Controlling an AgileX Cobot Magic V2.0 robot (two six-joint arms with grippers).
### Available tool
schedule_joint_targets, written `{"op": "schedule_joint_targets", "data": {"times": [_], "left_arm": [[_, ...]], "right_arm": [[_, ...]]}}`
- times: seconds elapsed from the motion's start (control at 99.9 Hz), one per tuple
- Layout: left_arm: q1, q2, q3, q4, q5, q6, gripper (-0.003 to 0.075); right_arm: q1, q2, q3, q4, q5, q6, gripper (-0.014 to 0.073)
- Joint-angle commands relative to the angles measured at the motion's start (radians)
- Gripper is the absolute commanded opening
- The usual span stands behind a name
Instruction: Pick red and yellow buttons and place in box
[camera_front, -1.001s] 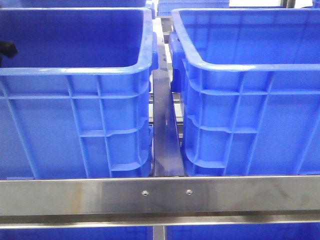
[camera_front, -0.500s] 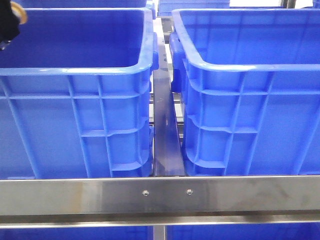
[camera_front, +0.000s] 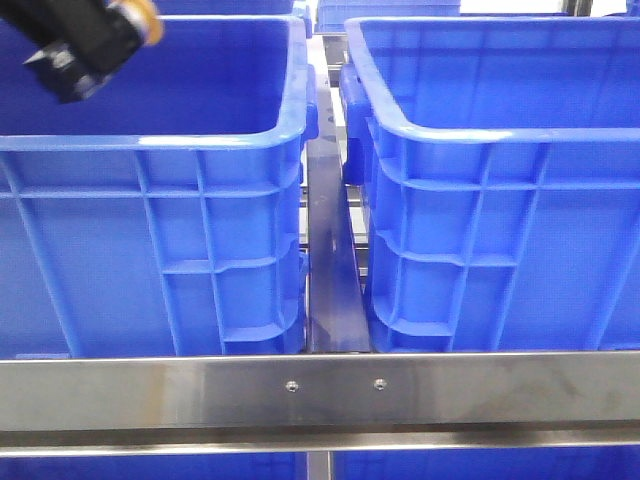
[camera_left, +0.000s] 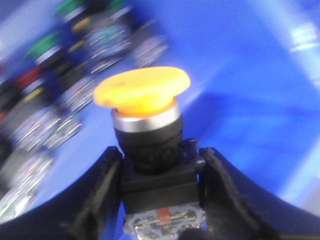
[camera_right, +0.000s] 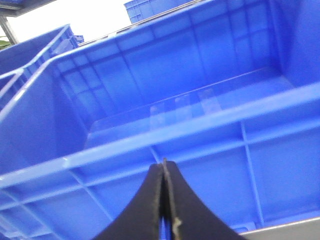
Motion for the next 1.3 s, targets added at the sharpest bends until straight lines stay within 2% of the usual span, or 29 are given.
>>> {"op": "schedule_joint_targets", "data": {"times": [0.0, 0.16, 0.23, 0.3, 0.42, 0.5, 0.67, 0.871, 1.091, 1.201, 1.291], "left_arm": [[-0.009, -0.058, 0.001, -0.161, -0.012, 0.089, 0.012], [-0.009, -0.073, 0.074, -0.29, -0.005, 0.205, 0.012], [-0.009, -0.073, 0.095, -0.36, 0.009, 0.262, 0.012], [-0.009, -0.073, 0.105, -0.42, 0.038, 0.312, 0.012], [-0.009, -0.073, 0.108, -0.471, 0.087, 0.354, 0.012], [-0.009, -0.073, 0.108, -0.476, 0.092, 0.356, 0.012], [-0.018, -0.073, 0.108, -0.476, 0.092, 0.355, 0.012], [-0.106, -0.073, 0.108, -0.441, 0.092, 0.355, 0.0119], [-0.165, -0.073, 0.108, -0.43, 0.092, 0.355, 0.0119], [-0.171, -0.073, 0.108, -0.43, 0.092, 0.355, 0.0119], [-0.171, -0.073, 0.108, -0.432, 0.092, 0.355, 0.0119]], "right_arm": [[0.009, 0.018, -0.097, -0.008, 0.016, -0.004, -0.0065], [0.057, 0.146, -0.243, -0.007, 0.19, -0.042, -0.0059], [0.092, 0.22, -0.302, -0.001, 0.223, -0.073, -0.0002], [0.133, 0.293, -0.36, 0.005, 0.23, -0.096, 0.0136], [0.204, 0.418, -0.45, 0.011, 0.23, -0.098, 0.0513], [0.246, 0.514, -0.509, 0.019, 0.23, -0.098, 0.0671], [0.333, 0.711, -0.685, 0.089, 0.261, -0.099, 0.0638], [0.454, 0.96, -0.926, 0.203, 0.388, -0.175, 0.0638], [0.468, 1.158, -1.133, 0.543, 0.518, -0.377, 0.0638], [0.468, 1.221, -1.167, 0.698, 0.575, -0.463, 0.0638], [0.468, 1.263, -1.172, 0.775, 0.601, -0.492, 0.0638]]}}
